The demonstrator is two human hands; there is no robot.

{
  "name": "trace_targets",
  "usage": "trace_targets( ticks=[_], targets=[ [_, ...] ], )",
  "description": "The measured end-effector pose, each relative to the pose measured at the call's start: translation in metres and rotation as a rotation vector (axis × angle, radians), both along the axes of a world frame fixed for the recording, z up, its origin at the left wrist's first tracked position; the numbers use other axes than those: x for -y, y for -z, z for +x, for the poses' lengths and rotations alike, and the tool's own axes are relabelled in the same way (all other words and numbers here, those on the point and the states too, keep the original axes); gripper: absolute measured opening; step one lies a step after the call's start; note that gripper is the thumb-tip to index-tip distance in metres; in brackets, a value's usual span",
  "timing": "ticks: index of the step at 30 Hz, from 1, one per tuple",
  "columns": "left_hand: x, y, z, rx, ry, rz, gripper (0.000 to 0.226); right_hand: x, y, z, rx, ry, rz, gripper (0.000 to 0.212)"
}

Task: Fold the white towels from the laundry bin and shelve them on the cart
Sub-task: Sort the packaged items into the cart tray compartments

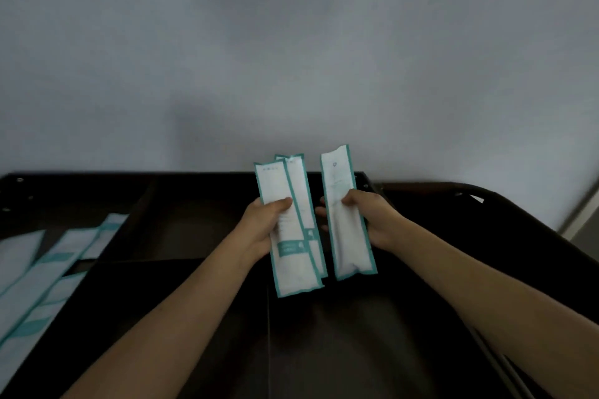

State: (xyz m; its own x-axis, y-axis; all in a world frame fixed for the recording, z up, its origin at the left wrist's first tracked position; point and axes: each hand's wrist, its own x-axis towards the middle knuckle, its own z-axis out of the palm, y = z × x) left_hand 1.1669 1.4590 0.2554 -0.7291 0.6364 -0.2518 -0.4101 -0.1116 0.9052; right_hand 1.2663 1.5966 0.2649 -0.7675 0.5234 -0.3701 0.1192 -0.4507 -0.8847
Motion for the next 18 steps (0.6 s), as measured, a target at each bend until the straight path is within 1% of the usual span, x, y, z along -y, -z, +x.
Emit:
trace_targets(
  ticks=[3, 5, 6, 8, 11, 13, 15, 18],
  targets=[
    [0.002, 0.004, -0.010, 0.038, -0.005, 0.024, 0.022, -0.008, 0.002, -0.022, 0.096, -0.041, -0.038, 0.021],
    [0.002, 0.006, -0.014, 0.087, 0.006, 0.027, 0.017, -0.013, 0.003, -0.037, 0.164, -0.064, 0.008, 0.025],
    [0.002, 0.006, -0.014, 0.096, 0.012, 0.024, 0.015, -0.016, 0.004, -0.044, 0.167, -0.073, 0.046, 0.027],
    [0.000, 0.006, -0.013, 0.075, 0.015, 0.025, 0.012, -0.017, 0.013, -0.057, 0.130, -0.085, 0.077, 0.027],
    [-0.002, 0.007, -0.014, 0.050, 0.008, 0.034, 0.014, -0.018, 0.035, -0.072, 0.023, -0.106, 0.001, 0.017],
    [0.000, 0.006, -0.018, 0.047, 0.009, 0.040, 0.015, -0.017, 0.041, -0.078, 0.001, -0.125, -0.006, 0.014],
    [0.002, 0.005, -0.024, 0.056, 0.004, 0.051, 0.013, -0.021, 0.041, -0.084, 0.000, -0.093, 0.080, 0.012],
    [0.000, 0.007, -0.030, 0.067, -0.014, 0.050, 0.012, -0.026, 0.042, -0.086, 0.041, -0.006, 0.242, 0.029]
  ],
)
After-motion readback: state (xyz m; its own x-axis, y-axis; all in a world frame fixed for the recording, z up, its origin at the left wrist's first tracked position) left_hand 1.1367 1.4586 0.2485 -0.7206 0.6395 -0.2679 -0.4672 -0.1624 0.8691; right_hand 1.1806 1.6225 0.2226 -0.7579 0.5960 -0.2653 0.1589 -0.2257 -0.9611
